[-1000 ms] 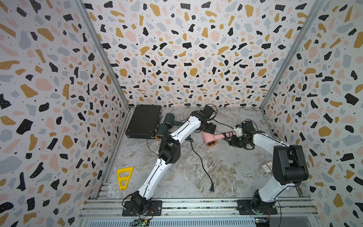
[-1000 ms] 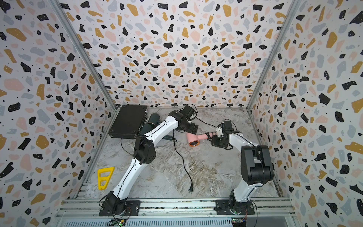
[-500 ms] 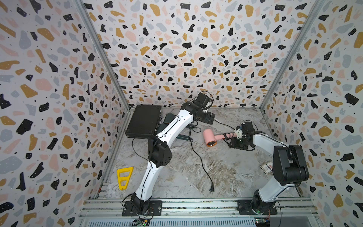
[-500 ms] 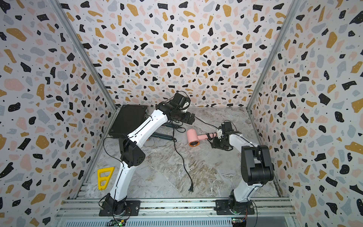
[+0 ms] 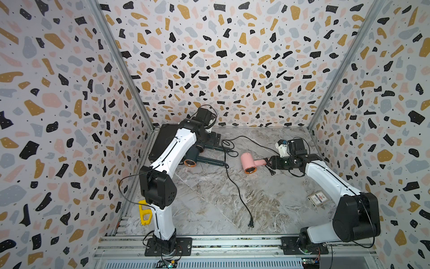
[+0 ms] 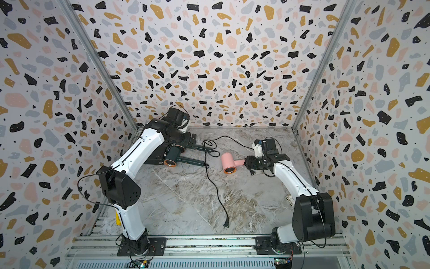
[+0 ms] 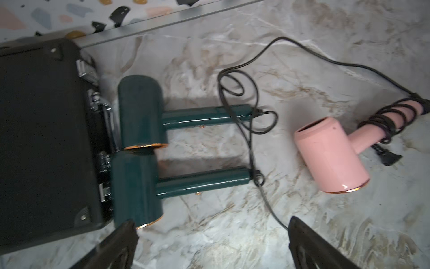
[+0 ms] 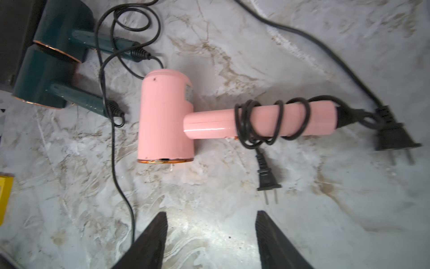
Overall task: Wrap the cord around the hair dryer
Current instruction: Place the hair dryer at the center of the board, then pick up the hair dryer from the center of the board.
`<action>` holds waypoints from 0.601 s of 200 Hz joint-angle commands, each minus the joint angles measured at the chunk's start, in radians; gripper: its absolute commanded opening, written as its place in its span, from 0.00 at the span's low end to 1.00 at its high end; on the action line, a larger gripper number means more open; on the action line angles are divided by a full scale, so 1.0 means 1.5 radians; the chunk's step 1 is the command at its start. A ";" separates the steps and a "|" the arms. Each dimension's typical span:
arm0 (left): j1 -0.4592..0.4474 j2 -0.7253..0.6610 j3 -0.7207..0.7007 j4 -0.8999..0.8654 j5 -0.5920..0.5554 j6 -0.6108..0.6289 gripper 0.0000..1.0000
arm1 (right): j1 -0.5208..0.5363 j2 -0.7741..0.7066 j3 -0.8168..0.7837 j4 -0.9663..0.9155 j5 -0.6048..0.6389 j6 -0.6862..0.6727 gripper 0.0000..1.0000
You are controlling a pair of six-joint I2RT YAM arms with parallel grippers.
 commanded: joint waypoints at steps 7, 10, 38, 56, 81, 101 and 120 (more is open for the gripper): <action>0.031 0.057 0.025 -0.042 0.037 0.038 0.99 | 0.042 -0.041 -0.011 -0.026 -0.001 -0.003 0.70; 0.037 0.065 0.030 -0.045 0.046 0.038 0.99 | 0.046 -0.043 -0.014 -0.028 -0.001 -0.003 0.71; 0.063 0.116 0.058 -0.046 0.059 0.053 0.99 | 0.058 -0.070 -0.039 -0.051 0.012 -0.007 0.72; 0.078 0.140 0.071 -0.050 0.034 0.069 0.99 | 0.059 -0.085 -0.055 -0.055 0.015 -0.007 0.72; 0.110 0.171 0.074 -0.051 0.064 0.068 0.99 | 0.063 -0.095 -0.077 -0.053 0.024 -0.010 0.73; 0.119 0.190 0.068 -0.049 0.048 0.071 0.99 | 0.064 -0.097 -0.090 -0.053 0.027 -0.009 0.73; 0.121 0.204 0.061 -0.042 0.037 0.075 0.99 | 0.069 -0.099 -0.094 -0.052 0.027 -0.006 0.74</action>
